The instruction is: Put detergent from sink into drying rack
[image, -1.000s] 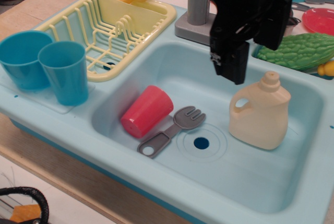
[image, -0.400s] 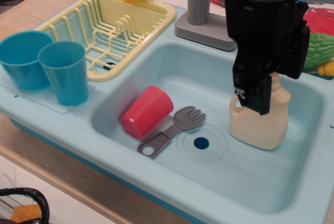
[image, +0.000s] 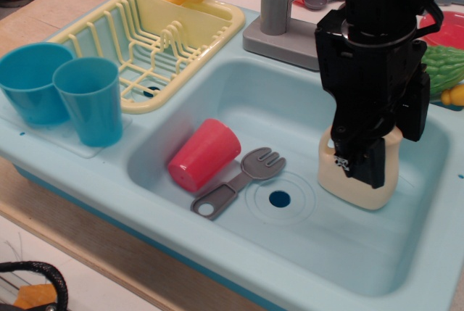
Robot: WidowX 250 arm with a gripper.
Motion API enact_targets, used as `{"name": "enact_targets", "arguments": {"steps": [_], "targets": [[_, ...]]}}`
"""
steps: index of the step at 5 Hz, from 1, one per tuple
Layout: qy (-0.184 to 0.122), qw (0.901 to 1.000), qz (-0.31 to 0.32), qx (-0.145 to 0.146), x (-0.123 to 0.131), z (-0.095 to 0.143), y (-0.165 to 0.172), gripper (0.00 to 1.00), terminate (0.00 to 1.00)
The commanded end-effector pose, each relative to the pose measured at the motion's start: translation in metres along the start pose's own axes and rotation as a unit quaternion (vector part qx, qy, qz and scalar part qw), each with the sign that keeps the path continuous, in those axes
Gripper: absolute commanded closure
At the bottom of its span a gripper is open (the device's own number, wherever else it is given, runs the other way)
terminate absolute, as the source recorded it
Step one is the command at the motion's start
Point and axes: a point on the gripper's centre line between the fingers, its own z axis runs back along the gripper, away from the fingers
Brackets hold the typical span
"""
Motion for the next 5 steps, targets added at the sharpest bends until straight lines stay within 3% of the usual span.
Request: {"name": "enact_targets", "arguments": {"steps": [1,3,5], "targets": [[-0.008,0.9996,0.022,-0.016,0.002,0.010,-0.002,1.00,0.00],[-0.093,0.9936,0.050,-0.041,0.025,0.064,-0.002,1.00,0.00],[-0.170,0.9817,0.042,-0.074,0.089,0.106,-0.011,1.00,0.00]]}}
